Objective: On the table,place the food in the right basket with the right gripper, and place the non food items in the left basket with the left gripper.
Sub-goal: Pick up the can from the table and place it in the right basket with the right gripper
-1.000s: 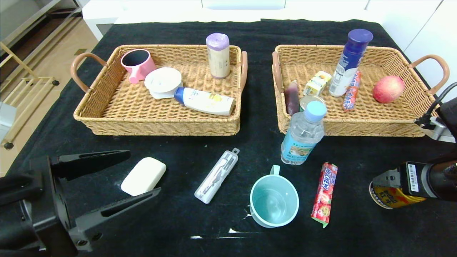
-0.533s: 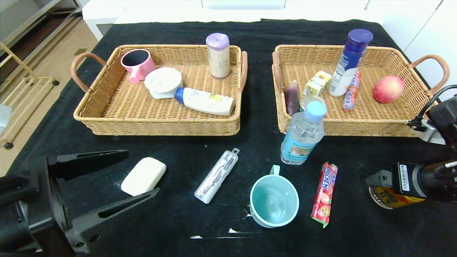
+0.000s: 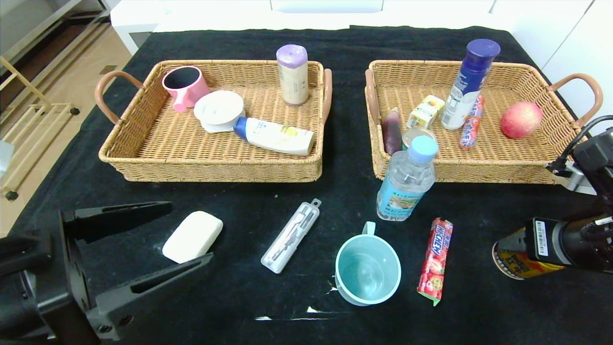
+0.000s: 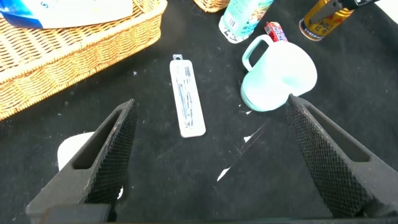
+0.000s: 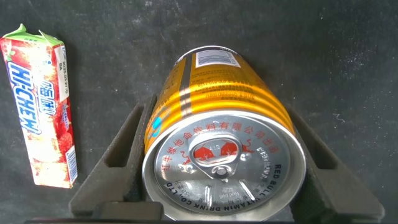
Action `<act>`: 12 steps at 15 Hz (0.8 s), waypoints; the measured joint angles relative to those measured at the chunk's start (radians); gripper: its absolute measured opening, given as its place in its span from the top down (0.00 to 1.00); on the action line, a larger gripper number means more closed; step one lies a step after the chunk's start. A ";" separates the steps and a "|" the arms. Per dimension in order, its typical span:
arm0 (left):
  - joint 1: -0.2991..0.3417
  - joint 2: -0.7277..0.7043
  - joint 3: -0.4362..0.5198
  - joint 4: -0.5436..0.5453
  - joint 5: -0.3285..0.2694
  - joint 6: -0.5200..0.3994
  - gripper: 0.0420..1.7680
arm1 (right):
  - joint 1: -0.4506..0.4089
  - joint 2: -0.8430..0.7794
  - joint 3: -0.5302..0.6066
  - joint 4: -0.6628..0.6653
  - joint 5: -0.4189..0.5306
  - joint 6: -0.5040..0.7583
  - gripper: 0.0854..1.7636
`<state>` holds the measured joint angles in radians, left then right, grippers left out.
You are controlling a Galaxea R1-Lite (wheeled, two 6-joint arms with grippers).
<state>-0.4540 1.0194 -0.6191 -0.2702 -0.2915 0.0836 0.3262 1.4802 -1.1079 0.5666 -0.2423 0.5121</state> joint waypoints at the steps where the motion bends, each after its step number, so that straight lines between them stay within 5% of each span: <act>1: 0.000 0.000 0.001 0.000 0.000 0.000 0.03 | -0.003 0.001 0.000 0.000 0.000 0.000 0.33; 12: -0.003 0.001 0.004 -0.001 -0.003 0.008 0.03 | -0.007 0.010 0.015 0.000 0.027 -0.001 0.33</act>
<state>-0.4570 1.0209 -0.6147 -0.2709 -0.2947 0.0919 0.3194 1.4904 -1.0930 0.5662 -0.2155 0.5113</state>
